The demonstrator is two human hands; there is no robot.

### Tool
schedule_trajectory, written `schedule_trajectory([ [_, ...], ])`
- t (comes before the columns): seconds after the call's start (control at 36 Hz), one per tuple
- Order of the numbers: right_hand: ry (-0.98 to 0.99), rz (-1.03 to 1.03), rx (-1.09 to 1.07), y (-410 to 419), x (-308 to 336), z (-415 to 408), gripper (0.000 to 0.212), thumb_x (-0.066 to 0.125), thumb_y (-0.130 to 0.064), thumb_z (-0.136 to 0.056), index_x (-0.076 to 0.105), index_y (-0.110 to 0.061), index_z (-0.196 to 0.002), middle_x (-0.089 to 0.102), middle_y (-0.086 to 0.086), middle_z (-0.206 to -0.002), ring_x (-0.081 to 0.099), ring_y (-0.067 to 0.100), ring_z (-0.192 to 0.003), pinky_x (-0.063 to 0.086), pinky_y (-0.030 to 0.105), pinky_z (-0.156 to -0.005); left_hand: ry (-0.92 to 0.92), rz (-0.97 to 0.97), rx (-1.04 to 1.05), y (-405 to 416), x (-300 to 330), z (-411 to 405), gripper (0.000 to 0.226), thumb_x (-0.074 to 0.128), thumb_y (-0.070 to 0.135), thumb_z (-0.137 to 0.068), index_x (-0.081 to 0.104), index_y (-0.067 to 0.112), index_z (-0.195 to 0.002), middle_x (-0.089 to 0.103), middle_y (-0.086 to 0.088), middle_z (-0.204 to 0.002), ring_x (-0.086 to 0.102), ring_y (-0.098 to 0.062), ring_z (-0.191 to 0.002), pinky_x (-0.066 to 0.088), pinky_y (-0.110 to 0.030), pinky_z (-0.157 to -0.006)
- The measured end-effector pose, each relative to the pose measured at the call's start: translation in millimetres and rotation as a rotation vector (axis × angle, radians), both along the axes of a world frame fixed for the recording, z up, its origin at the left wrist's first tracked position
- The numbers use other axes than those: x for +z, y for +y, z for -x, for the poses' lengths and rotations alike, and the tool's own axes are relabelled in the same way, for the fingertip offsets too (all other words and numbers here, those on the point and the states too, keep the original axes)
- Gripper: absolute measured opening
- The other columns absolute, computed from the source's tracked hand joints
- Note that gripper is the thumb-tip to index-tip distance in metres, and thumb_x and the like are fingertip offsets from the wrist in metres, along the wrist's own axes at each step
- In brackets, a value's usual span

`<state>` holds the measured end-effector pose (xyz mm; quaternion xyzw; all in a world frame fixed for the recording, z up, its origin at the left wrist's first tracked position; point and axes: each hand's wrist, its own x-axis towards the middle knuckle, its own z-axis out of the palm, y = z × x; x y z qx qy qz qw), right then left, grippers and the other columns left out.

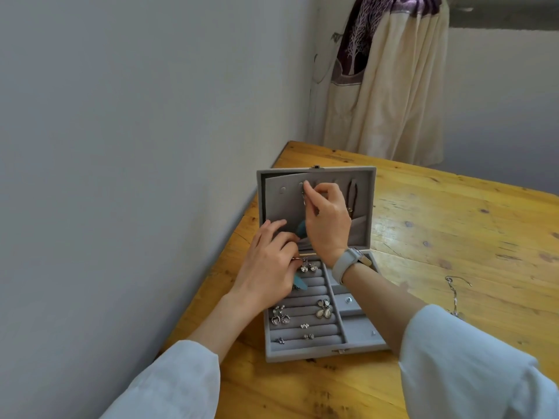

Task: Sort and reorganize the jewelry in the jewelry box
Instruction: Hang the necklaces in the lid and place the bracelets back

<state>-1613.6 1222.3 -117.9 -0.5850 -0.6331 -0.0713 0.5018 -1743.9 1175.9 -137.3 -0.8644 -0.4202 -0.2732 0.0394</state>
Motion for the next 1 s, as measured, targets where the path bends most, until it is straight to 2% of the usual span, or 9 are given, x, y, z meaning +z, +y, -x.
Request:
schedule_trajectory([
  [0.14, -0.124, 0.061, 0.097, -7, -11, -13, 0.042, 0.057, 0.004, -0.08, 0.061, -0.015, -0.118, 0.055, 0.014, -0.096, 0.053, 0.027, -0.087, 0.047, 0.03, -0.052, -0.019, 0.029, -0.024, 1, -1, 1, 0.012, 0.067, 0.014, -0.081, 0.068, 0.007, -0.09, 0.064, -0.007, -0.11, 0.042, -0.026, -0.126, 0.016, -0.039, -0.112],
  [0.25, -0.192, 0.093, 0.142, -14, -19, -23, 0.037, 0.042, -0.009, -0.085, 0.062, -0.012, -0.116, 0.056, 0.013, -0.096, 0.051, 0.025, -0.087, 0.05, 0.035, -0.061, -0.064, 0.095, -0.047, 3, -2, 2, 0.01, 0.062, 0.014, -0.085, 0.067, 0.009, -0.091, 0.062, -0.005, -0.117, 0.04, -0.02, -0.129, 0.011, -0.034, -0.114],
  [0.33, -0.115, 0.064, 0.119, -23, -16, -32, 0.035, 0.041, -0.015, -0.085, 0.062, -0.008, -0.111, 0.057, 0.01, -0.099, 0.047, 0.019, -0.092, 0.044, 0.036, -0.074, -0.29, 0.201, -0.034, 0, 7, 4, 0.004, 0.061, 0.011, -0.086, 0.065, 0.011, -0.084, 0.063, 0.0, -0.113, 0.044, -0.013, -0.123, 0.017, -0.015, -0.109],
  [0.39, -0.006, 0.079, 0.198, -33, -10, -35, 0.028, 0.046, -0.011, -0.085, 0.063, -0.008, -0.107, 0.056, 0.004, -0.098, 0.05, 0.018, -0.092, 0.043, 0.03, -0.078, -0.472, 0.277, 0.027, -4, 15, 4, 0.003, 0.063, 0.011, -0.085, 0.065, 0.011, -0.082, 0.061, 0.004, -0.1, 0.053, -0.009, -0.105, 0.032, -0.004, -0.092],
  [0.47, 0.175, 0.224, 0.402, -51, 6, -36, 0.019, 0.052, -0.005, -0.088, 0.064, -0.014, -0.101, 0.055, -0.007, -0.088, 0.05, 0.003, -0.081, 0.039, 0.014, -0.073, -0.674, 0.408, 0.083, -8, 24, 2, 0.006, 0.063, 0.014, -0.086, 0.065, 0.016, -0.081, 0.061, 0.004, -0.085, 0.057, -0.011, -0.084, 0.047, -0.021, -0.077],
  [0.53, 0.23, 0.369, 0.488, -59, 15, -35, 0.017, 0.056, -0.008, -0.088, 0.063, -0.019, -0.098, 0.058, -0.008, -0.086, 0.05, 0.002, -0.078, 0.04, 0.015, -0.07, -0.737, 0.518, 0.074, -12, 30, 0, 0.011, 0.061, 0.017, -0.087, 0.063, 0.024, -0.079, 0.063, 0.005, -0.081, 0.06, -0.013, -0.08, 0.051, -0.027, -0.074],
  [0.61, 0.246, 0.486, 0.541, -66, 25, -31, 0.01, 0.059, -0.017, -0.087, 0.063, -0.024, -0.094, 0.063, -0.004, -0.087, 0.056, 0.011, -0.081, 0.045, 0.022, -0.073, -0.737, 0.589, 0.033, -18, 34, -6, 0.009, 0.059, 0.019, -0.088, 0.063, 0.025, -0.083, 0.064, 0.007, -0.079, 0.061, -0.007, -0.077, 0.051, -0.02, -0.07],
  [0.78, 0.342, 0.564, 0.535, -72, 38, -28, 0.004, 0.06, -0.017, -0.086, 0.063, -0.017, -0.089, 0.064, -0.001, -0.081, 0.058, 0.011, -0.077, 0.046, 0.02, -0.07, -0.671, 0.591, 0.014, -23, 36, -13, 0.007, 0.056, 0.019, -0.09, 0.063, 0.018, -0.09, 0.059, 0.008, -0.078, 0.054, -0.002, -0.071, 0.043, -0.009, -0.063],
  [1.0, 0.339, 0.628, 0.565, -78, 46, -34, 0.005, 0.06, -0.017, -0.086, 0.065, -0.016, -0.085, 0.066, 0.007, -0.084, 0.057, 0.011, -0.076, 0.046, 0.022, -0.071, -0.558, 0.606, 0.006, -25, 39, -16, 0.006, 0.054, 0.023, -0.091, 0.06, 0.023, -0.09, 0.055, 0.004, -0.082, 0.051, -0.004, -0.073, 0.04, -0.008, -0.063],
])
